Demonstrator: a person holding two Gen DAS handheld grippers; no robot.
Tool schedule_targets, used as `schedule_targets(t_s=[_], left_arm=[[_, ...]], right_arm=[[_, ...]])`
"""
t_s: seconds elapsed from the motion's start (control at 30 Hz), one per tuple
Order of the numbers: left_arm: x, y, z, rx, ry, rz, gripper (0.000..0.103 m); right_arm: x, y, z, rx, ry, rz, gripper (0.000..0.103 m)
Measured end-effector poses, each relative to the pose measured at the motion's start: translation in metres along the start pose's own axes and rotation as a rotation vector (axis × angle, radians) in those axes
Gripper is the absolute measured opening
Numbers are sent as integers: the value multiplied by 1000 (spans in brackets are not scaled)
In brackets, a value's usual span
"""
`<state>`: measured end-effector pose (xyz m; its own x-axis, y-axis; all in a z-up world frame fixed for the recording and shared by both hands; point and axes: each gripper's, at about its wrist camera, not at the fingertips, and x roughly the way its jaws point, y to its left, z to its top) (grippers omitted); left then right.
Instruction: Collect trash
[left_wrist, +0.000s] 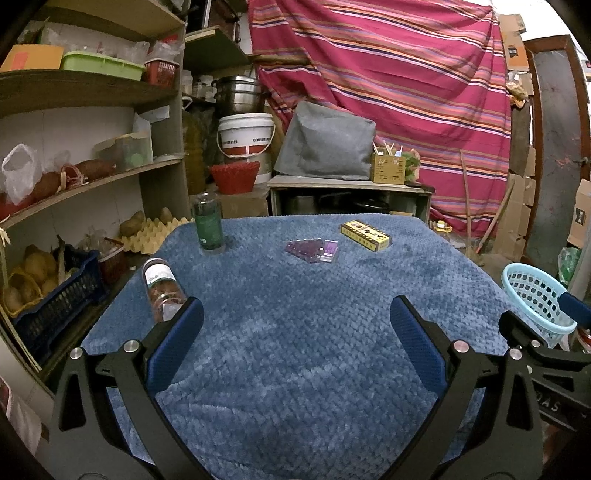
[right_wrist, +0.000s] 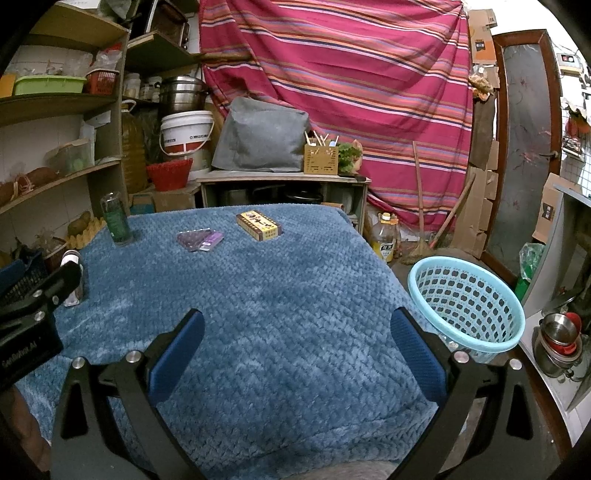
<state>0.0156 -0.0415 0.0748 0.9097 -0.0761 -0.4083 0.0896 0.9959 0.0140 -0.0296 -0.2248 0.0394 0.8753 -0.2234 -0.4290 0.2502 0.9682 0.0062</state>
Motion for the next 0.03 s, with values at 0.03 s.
schedule_targets(t_s=[0.03], left_arm=[[0, 1, 0, -2, 2, 1, 98]], right_arm=[[0, 0, 0, 0, 0, 0, 98]])
